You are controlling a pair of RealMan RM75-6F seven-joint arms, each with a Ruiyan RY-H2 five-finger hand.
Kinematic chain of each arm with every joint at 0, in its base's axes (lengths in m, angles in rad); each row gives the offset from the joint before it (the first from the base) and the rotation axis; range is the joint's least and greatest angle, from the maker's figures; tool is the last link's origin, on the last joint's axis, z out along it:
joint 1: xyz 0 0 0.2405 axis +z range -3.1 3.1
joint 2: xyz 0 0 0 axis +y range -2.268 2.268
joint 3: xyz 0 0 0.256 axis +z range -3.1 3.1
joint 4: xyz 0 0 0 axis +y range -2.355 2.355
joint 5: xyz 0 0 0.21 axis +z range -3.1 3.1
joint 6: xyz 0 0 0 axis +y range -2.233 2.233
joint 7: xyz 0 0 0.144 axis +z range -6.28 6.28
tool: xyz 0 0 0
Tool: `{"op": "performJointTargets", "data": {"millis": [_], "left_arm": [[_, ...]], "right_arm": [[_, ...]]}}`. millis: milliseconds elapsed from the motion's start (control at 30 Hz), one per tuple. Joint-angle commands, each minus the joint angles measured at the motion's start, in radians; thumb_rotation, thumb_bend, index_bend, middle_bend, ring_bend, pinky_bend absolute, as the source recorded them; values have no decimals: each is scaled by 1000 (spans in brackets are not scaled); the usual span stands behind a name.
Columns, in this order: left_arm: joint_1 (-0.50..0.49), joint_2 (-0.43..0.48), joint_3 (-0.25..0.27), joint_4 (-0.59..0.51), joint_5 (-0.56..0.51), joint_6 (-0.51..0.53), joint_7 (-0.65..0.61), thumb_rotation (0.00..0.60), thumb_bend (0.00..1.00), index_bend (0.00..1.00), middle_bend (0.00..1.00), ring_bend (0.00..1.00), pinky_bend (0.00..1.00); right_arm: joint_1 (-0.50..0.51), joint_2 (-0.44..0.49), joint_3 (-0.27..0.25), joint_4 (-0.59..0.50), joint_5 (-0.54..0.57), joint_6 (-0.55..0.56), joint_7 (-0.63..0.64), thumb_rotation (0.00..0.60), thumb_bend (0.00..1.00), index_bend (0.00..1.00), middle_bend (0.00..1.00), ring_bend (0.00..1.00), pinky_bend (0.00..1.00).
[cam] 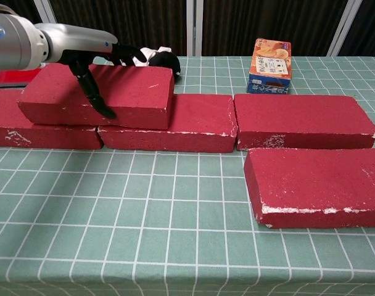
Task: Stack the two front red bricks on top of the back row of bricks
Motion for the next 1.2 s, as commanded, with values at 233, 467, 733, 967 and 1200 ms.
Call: {"op": "performJointTargets", "data": {"millis": [233, 467, 733, 967, 1200], "left_arm": [[-16, 4, 22, -11, -36, 7, 9, 600, 92, 14, 198, 157, 0], [-21, 5, 29, -14, -16, 0, -6, 600, 92, 14, 198, 157, 0], [-28, 0, 31, -14, -26, 3, -20, 600, 93, 14, 193, 156, 0], [-34, -9, 36, 5, -34, 6, -23, 600, 92, 14, 193, 157, 0], [-44, -18, 42, 15, -35, 0, -19, 600, 93, 14, 193, 157, 0]], "right_arm": [[1, -7, -2, 9, -1, -7, 3, 600, 0, 0, 0, 0, 0], [2, -10, -2, 16, 3, -13, 6, 600, 0, 0, 0, 0, 0], [4, -18, -4, 27, 1, -21, 14, 600, 0, 0, 0, 0, 0], [4, -19, -4, 35, 4, -24, 21, 600, 0, 0, 0, 0, 0], [7, -25, -5, 41, 5, -32, 23, 600, 0, 0, 0, 0, 0]]}}
